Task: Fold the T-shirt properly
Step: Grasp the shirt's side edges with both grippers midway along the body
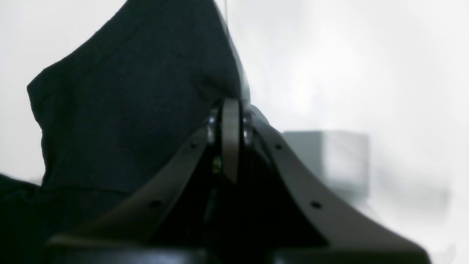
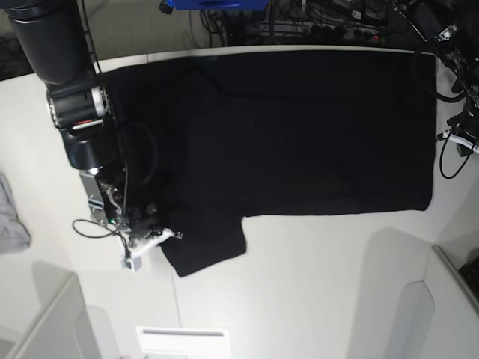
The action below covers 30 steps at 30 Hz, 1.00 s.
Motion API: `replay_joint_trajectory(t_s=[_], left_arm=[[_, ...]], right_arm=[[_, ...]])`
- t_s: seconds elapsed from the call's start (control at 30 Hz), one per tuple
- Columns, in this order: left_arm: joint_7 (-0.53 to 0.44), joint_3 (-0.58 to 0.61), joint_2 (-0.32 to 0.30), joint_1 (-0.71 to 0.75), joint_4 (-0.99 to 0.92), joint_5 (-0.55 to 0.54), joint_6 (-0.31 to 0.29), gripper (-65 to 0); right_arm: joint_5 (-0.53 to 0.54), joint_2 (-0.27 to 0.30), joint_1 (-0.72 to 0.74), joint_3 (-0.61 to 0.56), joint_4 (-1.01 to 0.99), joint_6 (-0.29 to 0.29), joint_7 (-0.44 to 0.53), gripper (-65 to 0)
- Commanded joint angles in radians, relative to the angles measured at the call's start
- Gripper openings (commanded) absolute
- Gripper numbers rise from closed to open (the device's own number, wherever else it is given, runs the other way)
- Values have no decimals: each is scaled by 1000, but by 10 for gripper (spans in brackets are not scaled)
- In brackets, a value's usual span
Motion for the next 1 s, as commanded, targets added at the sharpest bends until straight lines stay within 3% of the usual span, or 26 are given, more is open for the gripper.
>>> replay_joint_trajectory(t_s=[0.0, 0.13, 0.2, 0.4, 0.5, 0.63, 0.97], left_arm=[[-22, -8, -36, -28, -8, -8, 2, -464], [-26, 34, -80, -102, -99, -8, 2, -188], [-26, 66, -108, -143, -145, -8, 2, -137], [-31, 152, -152, -301, -378, -8, 2, -196], [-63, 189, -158, -366, -461, -4, 2, -194], [-169, 273, -155, -430, -571, 95, 4, -193], [-301, 278, -152, -600, -841, 256, 4, -193]], right_arm=[[1, 4, 26, 5, 11, 1, -2, -650], [1, 4, 24, 5, 11, 1, -2, -650], [1, 4, 24, 3, 11, 1, -2, -650], [1, 4, 24, 5, 15, 1, -3, -650], [1, 4, 24, 5, 15, 1, -2, -650], [1, 4, 24, 3, 17, 1, -3, -650], [1, 4, 23, 3, 18, 1, -2, -650]])
